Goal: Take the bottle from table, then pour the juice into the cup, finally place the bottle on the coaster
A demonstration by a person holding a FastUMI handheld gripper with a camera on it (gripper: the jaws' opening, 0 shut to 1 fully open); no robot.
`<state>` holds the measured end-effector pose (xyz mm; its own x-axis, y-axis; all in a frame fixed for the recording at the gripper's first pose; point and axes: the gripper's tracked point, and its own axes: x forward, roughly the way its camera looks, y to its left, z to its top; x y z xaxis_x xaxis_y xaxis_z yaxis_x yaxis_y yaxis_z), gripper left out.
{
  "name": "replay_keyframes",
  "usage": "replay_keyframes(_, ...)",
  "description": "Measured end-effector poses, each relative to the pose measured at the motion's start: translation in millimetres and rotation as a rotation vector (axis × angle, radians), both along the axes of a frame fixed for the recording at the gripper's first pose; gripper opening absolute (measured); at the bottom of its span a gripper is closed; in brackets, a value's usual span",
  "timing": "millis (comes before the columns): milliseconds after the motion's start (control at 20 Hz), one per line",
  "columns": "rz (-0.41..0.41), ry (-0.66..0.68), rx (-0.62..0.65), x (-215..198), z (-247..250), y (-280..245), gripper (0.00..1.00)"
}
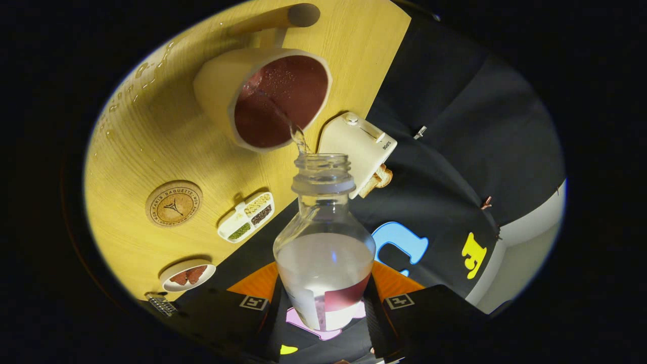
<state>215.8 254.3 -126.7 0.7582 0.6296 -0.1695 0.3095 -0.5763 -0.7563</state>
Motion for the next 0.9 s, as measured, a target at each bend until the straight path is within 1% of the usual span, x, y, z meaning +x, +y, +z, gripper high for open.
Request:
replay_keyframes(350, 0.062, -0.039, -0.069, -4, 7, 13, 0.68)
replay_keyframes(650, 0.076, -0.060, -0.095, -5, 11, 16, 0.69)
replay_keyframes(900, 0.068, -0.065, -0.103, -5, 11, 15, 0.68)
